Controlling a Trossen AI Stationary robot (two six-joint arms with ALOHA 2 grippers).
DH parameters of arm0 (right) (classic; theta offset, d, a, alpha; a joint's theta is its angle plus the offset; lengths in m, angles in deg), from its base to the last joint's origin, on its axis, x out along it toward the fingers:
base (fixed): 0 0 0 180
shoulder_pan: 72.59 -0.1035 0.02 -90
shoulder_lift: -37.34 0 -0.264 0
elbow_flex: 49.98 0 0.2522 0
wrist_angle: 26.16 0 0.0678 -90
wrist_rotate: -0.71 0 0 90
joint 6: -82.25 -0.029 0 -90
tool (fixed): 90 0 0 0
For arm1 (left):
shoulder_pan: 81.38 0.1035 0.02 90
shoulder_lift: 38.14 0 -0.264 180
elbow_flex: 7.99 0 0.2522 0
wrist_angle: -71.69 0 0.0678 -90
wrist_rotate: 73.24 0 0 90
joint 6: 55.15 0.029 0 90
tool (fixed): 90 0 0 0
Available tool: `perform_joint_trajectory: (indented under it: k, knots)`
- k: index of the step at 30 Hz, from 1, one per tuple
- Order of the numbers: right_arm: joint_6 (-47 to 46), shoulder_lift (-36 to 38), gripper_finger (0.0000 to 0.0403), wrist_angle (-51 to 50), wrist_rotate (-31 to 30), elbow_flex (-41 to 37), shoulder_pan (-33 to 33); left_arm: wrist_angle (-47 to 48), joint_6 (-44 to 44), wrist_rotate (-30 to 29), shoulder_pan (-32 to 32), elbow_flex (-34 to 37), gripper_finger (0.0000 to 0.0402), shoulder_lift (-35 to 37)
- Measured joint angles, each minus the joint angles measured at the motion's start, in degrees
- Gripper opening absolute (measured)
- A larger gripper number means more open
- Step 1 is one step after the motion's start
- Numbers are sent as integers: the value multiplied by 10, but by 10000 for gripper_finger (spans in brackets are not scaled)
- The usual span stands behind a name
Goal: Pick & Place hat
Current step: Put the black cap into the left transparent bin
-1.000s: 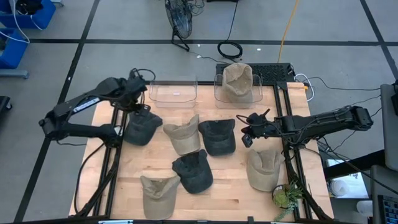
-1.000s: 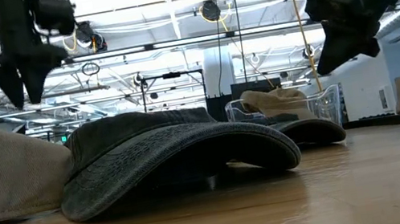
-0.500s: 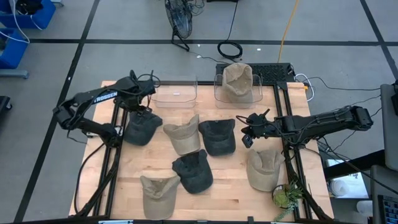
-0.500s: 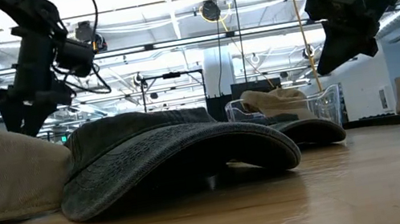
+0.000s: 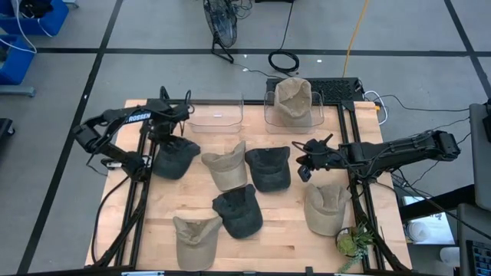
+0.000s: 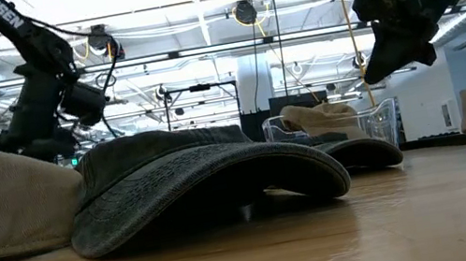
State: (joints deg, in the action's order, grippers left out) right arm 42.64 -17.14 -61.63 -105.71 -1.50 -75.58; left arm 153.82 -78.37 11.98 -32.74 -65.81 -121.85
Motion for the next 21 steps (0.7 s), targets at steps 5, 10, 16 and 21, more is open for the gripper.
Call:
perform_joint_trajectory:
  k: [5,10,16,21]
  knots:
    - [2,0,0,7,0,0,0,-20,-13,33,4,21,165,0]
    - [5,0,0,7,0,0,0,-21,-26,65,-1,22,45,1]
    - [14,0,0,6,0,0,0,35,-82,113,-68,16,9,39]
    - [28,0,0,6,-1,0,0,87,-169,113,-152,-21,8,123]
